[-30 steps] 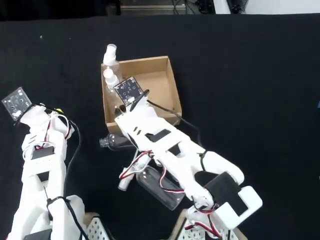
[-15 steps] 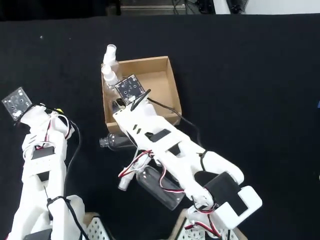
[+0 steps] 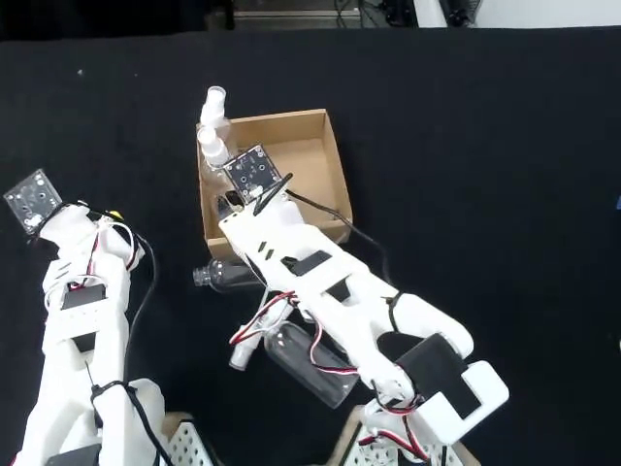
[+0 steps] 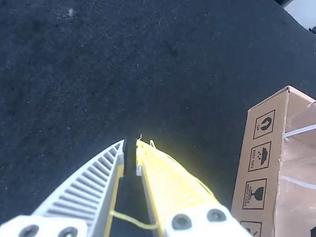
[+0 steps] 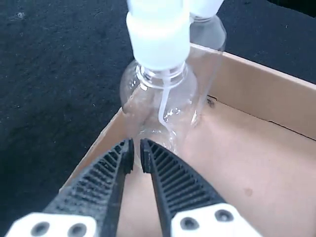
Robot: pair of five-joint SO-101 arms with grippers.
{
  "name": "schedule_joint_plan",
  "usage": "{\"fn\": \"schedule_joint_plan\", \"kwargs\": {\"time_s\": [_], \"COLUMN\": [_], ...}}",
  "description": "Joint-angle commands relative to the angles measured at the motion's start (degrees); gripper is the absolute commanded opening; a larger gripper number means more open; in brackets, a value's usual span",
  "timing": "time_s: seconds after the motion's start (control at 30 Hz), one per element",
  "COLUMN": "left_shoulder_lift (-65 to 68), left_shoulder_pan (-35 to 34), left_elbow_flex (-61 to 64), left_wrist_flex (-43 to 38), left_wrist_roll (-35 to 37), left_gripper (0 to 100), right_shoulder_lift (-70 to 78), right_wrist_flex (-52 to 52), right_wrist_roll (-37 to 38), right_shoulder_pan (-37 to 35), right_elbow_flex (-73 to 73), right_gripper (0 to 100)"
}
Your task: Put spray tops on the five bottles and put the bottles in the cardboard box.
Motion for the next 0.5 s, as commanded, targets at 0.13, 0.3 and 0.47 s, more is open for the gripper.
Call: {"fn": "schedule_joint_plan", "kwargs": {"time_s": [0.13, 0.3, 0.47], "left_shoulder_lift": [-1.67, -1.67, -1.67], "left_shoulder_pan": [-0.04, -0.04, -0.04], "left_elbow_flex": [-0.75, -0.75, -0.75], "left_wrist_flex": [-1.05, -1.14, -1.14], "left_wrist_roll": [0.0, 0.0, 0.0], "left_gripper": [3, 3, 3], "right_shoulder_lift": [0.48, 4.44, 5.93], "right_wrist_flex": [-1.85, -1.85, -1.85], "right_wrist_roll": [0.26, 0.26, 0.62], "right_shoulder_pan": [0.79, 0.7, 0.62], "right_elbow_flex": [-3.38, -6.02, -6.9], "right_gripper": [1.1, 1.1, 1.1]}}
